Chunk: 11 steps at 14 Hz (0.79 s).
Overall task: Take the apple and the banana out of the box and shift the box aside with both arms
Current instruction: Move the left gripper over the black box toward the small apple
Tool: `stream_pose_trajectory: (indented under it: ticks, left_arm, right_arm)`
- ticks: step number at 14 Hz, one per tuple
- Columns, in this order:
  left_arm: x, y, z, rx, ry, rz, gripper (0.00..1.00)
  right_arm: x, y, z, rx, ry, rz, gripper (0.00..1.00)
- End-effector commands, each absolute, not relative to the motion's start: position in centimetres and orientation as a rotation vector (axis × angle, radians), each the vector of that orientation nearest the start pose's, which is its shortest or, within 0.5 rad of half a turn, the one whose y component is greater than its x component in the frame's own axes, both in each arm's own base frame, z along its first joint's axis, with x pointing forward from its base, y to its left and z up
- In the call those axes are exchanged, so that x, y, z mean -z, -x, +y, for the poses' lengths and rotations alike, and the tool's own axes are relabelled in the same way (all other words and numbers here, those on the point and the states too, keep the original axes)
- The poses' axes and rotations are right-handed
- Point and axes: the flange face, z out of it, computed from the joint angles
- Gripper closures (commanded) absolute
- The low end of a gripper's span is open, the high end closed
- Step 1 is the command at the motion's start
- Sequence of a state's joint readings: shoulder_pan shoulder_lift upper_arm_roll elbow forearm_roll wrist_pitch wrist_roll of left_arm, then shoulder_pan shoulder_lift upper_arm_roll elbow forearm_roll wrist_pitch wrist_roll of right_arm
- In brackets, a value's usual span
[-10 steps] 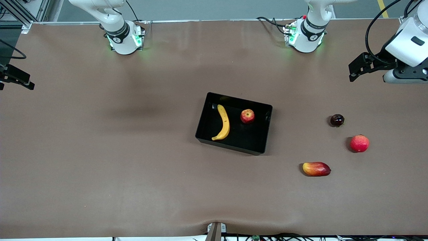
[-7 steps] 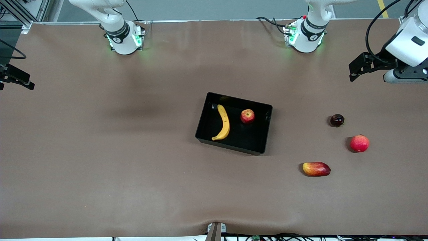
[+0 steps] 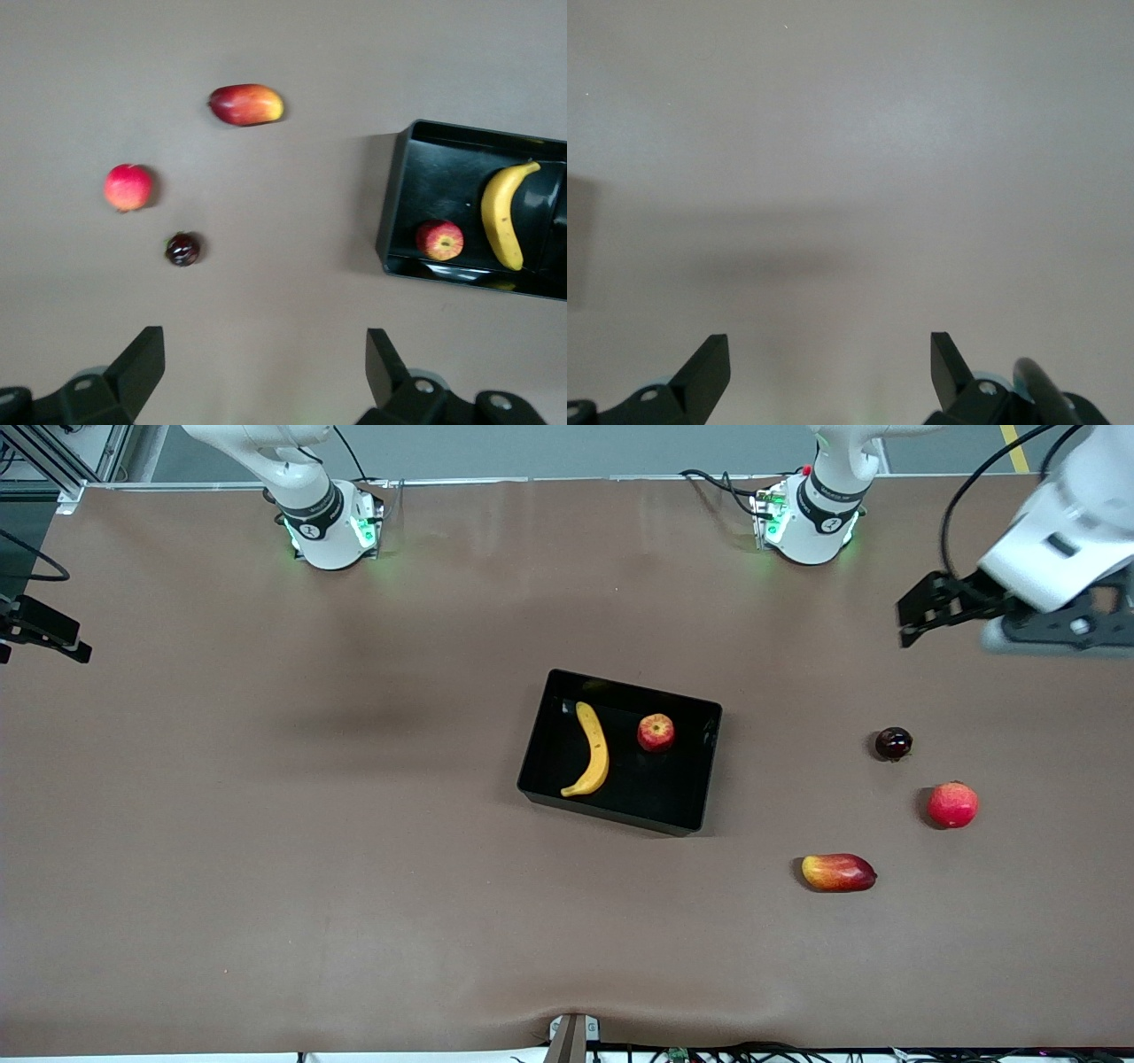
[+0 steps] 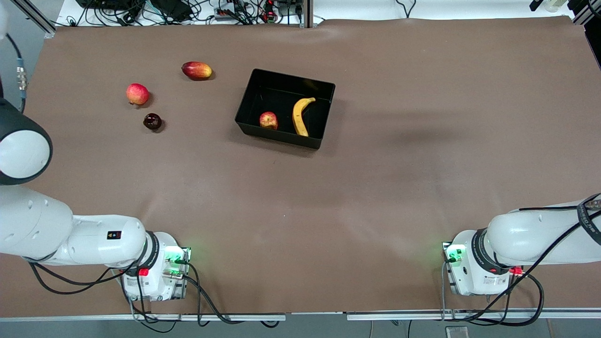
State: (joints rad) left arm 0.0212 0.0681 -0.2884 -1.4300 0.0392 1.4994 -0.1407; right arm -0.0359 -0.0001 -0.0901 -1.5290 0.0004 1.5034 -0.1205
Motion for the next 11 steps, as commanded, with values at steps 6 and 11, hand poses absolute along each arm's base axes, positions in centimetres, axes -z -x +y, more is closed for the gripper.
stream_pose_trajectory:
  ticks: [6, 11]
  left_arm:
    - [-52.0, -53.2, -27.0, 0.074, 3.15, 0.262, 0.0]
    - [-42.3, -51.8, -31.3, -0.019, 3.171, 0.267, 0.0]
  right_arm:
    - [-64.2, -54.3, -7.2, -0.039, 3.131, 0.038, 0.0]
    - [-63.8, -54.5, -7.3, -0.049, 3.13, 0.033, 0.0]
